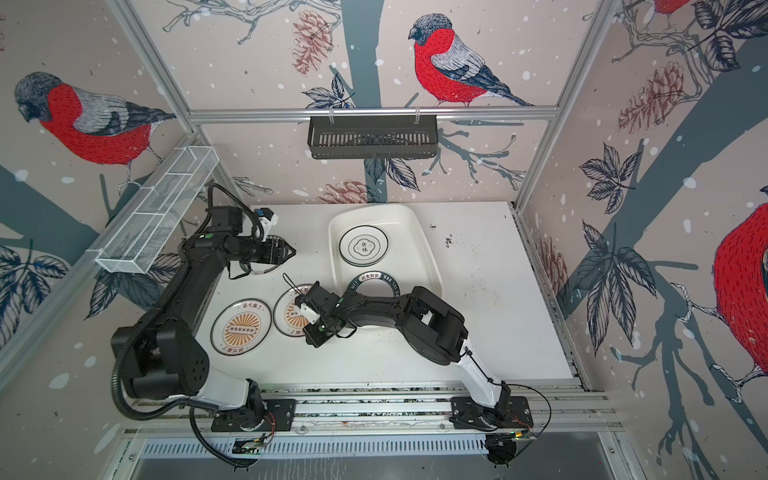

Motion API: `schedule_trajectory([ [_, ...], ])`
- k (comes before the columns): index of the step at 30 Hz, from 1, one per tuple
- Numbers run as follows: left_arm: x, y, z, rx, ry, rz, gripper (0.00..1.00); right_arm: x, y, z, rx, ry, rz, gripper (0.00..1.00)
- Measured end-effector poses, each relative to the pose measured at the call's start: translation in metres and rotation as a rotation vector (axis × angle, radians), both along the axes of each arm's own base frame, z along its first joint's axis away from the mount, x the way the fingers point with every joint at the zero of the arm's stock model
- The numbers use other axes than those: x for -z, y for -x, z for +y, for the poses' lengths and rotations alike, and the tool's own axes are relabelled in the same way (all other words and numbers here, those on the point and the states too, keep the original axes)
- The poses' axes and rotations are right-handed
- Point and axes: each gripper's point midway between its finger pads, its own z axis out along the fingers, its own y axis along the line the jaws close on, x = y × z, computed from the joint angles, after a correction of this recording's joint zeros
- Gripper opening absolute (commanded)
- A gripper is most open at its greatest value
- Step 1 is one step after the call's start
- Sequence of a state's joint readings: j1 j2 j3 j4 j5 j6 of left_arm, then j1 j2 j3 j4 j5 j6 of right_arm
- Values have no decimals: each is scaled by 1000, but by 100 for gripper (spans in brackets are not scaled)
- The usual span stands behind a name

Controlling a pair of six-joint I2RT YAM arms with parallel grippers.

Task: Place the plates into the plastic bin on the countertop

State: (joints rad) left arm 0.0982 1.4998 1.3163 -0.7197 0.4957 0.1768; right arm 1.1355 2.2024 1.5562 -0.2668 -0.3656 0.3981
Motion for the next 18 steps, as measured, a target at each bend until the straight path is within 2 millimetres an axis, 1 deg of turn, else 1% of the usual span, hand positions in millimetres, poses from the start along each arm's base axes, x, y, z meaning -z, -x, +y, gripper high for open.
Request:
schedule_trajectory([
  [3, 3, 3, 3, -3, -4, 4, 77, 1, -10, 0, 27, -1, -1, 21],
  [9, 13, 13, 10, -16, -16, 25, 77, 3, -42, -1, 96, -8, -14, 22],
  [12, 19, 16, 15, -27, -30, 35, 77, 2, -53, 0, 115, -16, -23, 21],
  [15, 25, 20, 18, -33, -34, 50, 78, -1, -65, 1, 132, -28, -29, 22],
  [18, 36, 27, 18, -38, -32, 79, 77, -9, -77, 3, 151, -46, -43, 22],
])
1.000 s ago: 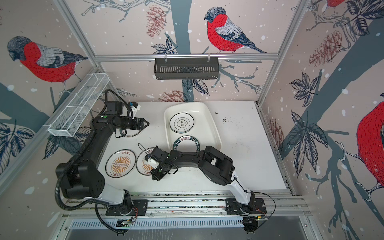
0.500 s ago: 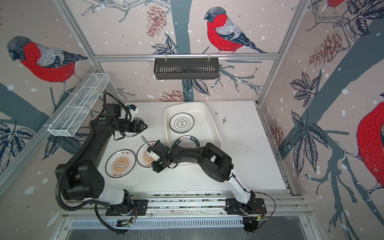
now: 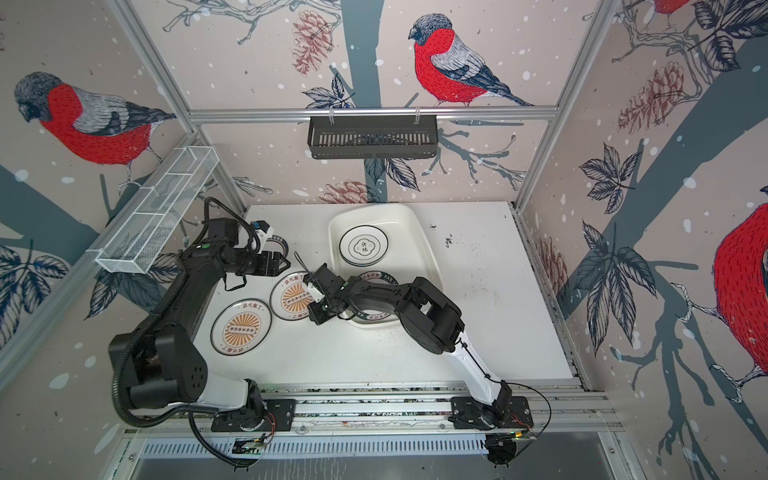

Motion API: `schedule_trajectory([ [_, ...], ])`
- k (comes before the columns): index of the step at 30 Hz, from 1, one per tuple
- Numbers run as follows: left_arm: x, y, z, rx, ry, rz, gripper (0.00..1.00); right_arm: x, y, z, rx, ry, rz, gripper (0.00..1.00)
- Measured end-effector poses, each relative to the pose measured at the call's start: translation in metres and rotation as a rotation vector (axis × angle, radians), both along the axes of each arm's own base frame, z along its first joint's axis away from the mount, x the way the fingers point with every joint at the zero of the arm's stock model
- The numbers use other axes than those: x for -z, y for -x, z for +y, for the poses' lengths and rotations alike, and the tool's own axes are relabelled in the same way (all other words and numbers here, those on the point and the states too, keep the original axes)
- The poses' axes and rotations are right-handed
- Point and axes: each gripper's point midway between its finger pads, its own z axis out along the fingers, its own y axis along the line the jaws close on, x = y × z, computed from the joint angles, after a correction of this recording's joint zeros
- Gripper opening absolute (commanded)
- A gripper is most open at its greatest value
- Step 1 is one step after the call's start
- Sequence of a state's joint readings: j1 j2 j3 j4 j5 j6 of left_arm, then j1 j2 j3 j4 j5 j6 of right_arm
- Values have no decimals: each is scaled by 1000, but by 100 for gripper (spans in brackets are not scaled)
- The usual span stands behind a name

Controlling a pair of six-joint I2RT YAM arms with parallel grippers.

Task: Place the plates into the plastic bin on the countertop

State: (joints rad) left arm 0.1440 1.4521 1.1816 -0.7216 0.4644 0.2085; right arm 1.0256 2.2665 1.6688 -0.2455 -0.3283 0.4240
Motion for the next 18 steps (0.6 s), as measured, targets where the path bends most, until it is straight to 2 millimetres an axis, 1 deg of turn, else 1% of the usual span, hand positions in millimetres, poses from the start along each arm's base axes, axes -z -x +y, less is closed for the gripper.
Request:
schedule_trajectory([
  [5, 19, 8, 9, -38, -13, 53, 76, -11, -17, 2, 30, -24, -33, 22],
  [10, 37, 12, 24, -87, -21, 105, 75, -12, -26, 0, 53, -23, -44, 22],
  [13, 52, 14, 30, -100, -20, 138, 74, -14, -28, -2, 71, -23, -41, 23],
  [15, 62, 15, 37, -112, -21, 161, 74, -21, -28, -2, 76, -30, -53, 24],
  [18, 72, 14, 48, -137, -16, 183, 73, -42, -28, 2, 78, -65, -82, 24],
])
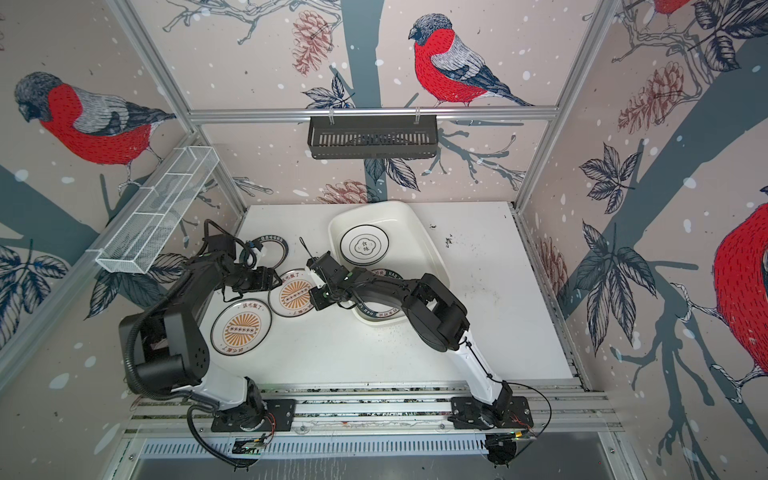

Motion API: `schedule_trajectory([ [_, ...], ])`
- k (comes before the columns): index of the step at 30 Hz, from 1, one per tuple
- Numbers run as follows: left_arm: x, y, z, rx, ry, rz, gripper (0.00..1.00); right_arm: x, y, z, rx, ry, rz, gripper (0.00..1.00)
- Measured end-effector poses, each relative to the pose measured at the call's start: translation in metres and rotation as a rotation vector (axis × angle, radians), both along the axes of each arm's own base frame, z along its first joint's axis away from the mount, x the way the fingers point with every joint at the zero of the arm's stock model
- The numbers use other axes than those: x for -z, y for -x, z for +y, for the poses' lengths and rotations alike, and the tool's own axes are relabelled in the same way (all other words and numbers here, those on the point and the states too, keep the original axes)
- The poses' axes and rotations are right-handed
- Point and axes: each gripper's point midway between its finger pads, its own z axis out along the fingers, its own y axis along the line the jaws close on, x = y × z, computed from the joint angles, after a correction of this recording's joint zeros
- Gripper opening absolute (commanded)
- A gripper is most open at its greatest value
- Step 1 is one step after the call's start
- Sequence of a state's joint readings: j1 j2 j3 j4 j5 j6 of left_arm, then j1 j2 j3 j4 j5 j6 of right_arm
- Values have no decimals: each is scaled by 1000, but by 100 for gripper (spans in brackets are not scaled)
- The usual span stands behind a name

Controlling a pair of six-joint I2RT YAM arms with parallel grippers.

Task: Place the plates into the plastic bin on the countertop

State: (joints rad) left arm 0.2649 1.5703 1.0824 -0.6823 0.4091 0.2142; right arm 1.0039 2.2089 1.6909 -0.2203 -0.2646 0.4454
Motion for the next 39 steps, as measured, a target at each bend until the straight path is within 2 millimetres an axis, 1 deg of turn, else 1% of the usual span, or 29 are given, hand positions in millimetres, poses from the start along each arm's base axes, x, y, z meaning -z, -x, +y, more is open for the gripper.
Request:
schedule_trajectory([
  [3, 7, -3, 7, -11, 2, 11, 71, -13, 1, 2, 0, -31, -16, 24],
  [8, 15, -9, 9, 22, 2, 15, 69, -18, 2, 2, -1, -64, 2, 24],
  [10, 18, -13, 10, 31, 1, 19, 67, -24, -1, 2, -1, -80, -3, 24],
  [13, 22, -19, 12, 54, -3, 19, 64, -43, -1, 3, -2, -117, -20, 24],
  [14, 25, -21, 12, 63, -5, 21, 63, -52, -1, 3, -4, -136, -32, 24],
  [17, 32, -20, 13, 83, -6, 36, 61, -75, 1, -2, -4, -177, -59, 24],
  [20, 38, -20, 12, 98, -5, 46, 59, -99, 0, -18, 11, -219, -93, 24],
  [23, 41, -19, 11, 114, -4, 50, 58, -124, -8, -39, 45, -278, -141, 25],
  [25, 43, -19, 11, 123, 0, 54, 57, -135, -14, -53, 70, -307, -167, 25],
  [27, 45, -19, 9, 134, 8, 56, 55, -143, -20, -69, 101, -326, -187, 25],
  [32, 54, -19, 9, 145, 18, 78, 54, -157, -24, -95, 151, -373, -211, 25],
  [36, 60, -20, 9, 147, 24, 94, 52, -162, -26, -113, 180, -394, -232, 25],
  [39, 62, -21, 9, 148, 28, 99, 50, -166, -25, -122, 197, -411, -237, 25],
])
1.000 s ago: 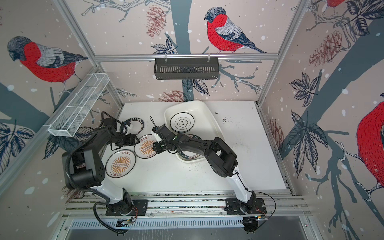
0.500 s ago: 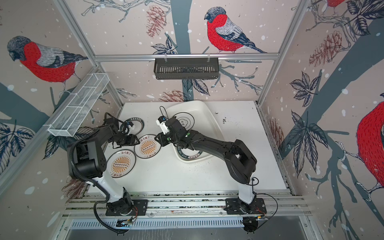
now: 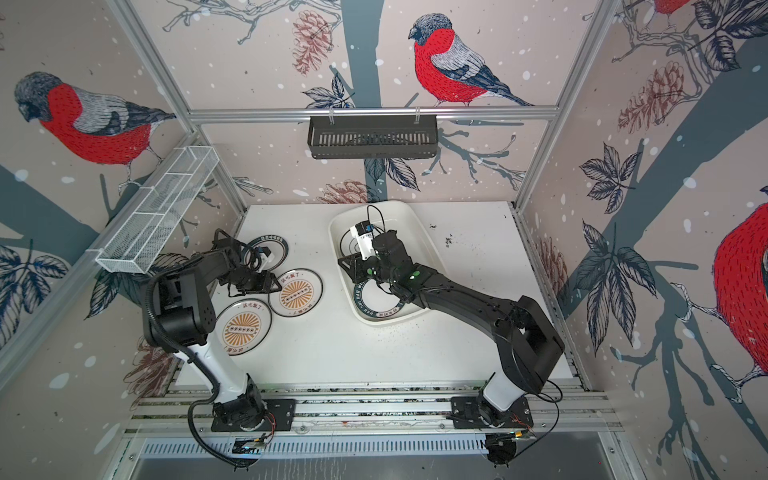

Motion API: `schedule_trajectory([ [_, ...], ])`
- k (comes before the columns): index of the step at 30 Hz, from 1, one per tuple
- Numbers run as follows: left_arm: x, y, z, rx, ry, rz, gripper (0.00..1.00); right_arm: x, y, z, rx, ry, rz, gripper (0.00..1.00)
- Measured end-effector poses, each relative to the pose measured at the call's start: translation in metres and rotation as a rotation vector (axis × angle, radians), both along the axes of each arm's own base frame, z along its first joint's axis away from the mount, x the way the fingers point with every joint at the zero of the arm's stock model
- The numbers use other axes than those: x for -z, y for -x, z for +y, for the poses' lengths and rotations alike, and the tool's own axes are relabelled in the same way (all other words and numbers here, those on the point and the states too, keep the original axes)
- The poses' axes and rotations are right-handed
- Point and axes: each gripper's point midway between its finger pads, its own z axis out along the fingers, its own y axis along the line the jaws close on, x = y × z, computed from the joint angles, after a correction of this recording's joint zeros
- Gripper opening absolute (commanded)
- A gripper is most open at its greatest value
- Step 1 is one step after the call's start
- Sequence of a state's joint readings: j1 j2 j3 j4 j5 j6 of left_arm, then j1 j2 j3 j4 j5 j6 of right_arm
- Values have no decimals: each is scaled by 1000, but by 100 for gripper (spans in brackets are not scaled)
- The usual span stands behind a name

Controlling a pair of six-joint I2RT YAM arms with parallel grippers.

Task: Place the plates into the plastic bin on the countertop

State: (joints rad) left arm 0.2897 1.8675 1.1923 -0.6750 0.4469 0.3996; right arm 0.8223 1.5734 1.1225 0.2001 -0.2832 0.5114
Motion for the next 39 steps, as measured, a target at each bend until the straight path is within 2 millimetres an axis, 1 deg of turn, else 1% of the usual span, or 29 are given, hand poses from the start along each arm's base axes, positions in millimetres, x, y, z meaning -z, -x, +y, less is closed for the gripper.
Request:
schedule_trajectory([
  [3, 1, -1, -3, 10, 17, 1, 49, -2, -1, -9, 11, -25, -3, 25],
  [8, 2, 0, -6, 31, 37, 4, 44, 3, -4, -21, 30, -58, 20, 25],
  [13, 4, 0, -11, 48, 70, 9, 42, 4, -2, -22, 22, -91, 43, 25],
  [17, 5, 0, -13, 56, 88, 14, 41, 0, -4, -23, 16, -116, 37, 25],
  [27, 6, -2, -20, 80, 133, 5, 30, 5, -3, -25, 13, -158, 68, 24],
  [34, 4, -4, -26, 93, 177, -4, 27, 6, -4, -27, 19, -175, 79, 23],
  [39, 4, -5, -30, 106, 207, -8, 19, 8, -4, -28, 21, -183, 80, 23],
])
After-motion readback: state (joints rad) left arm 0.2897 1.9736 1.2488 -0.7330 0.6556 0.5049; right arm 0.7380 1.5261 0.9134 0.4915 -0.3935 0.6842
